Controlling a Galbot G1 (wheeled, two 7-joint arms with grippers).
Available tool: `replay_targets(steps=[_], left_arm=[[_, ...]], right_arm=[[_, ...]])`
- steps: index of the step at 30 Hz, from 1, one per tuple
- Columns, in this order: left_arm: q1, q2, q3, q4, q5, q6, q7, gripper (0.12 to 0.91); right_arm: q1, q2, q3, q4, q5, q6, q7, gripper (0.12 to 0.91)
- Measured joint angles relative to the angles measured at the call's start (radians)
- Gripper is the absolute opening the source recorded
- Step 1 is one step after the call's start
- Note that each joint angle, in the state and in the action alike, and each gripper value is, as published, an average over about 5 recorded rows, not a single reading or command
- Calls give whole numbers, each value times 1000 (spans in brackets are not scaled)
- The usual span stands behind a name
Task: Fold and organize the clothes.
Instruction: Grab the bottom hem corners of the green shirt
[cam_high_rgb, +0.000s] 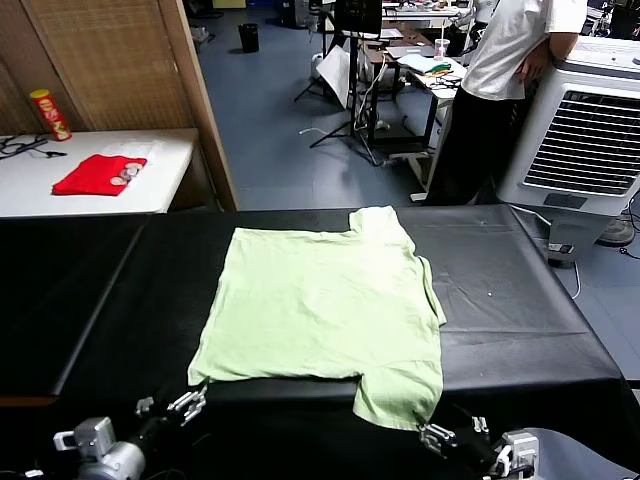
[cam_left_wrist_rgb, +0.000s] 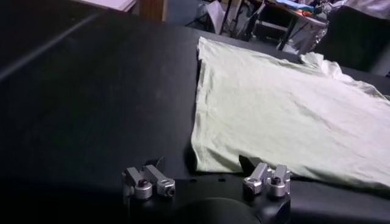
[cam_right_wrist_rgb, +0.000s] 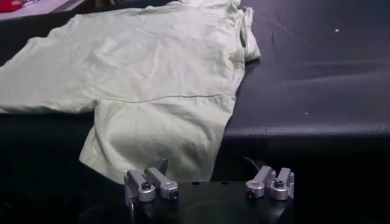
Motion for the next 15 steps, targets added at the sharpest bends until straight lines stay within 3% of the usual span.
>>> replay_targets(steps=[6, 11, 15], left_arm=[[-5, -4, 1, 3, 2, 3, -4, 798], [-8, -3, 3, 11, 4, 3, -3, 776], [-18, -4, 7, 24, 7, -1, -1, 612]], right_arm=[[9, 9, -16, -11, -13, 2, 1, 640], [13, 17, -26, -21, -22, 5, 4, 459], [13, 19, -27, -23, -23, 6, 4, 281]])
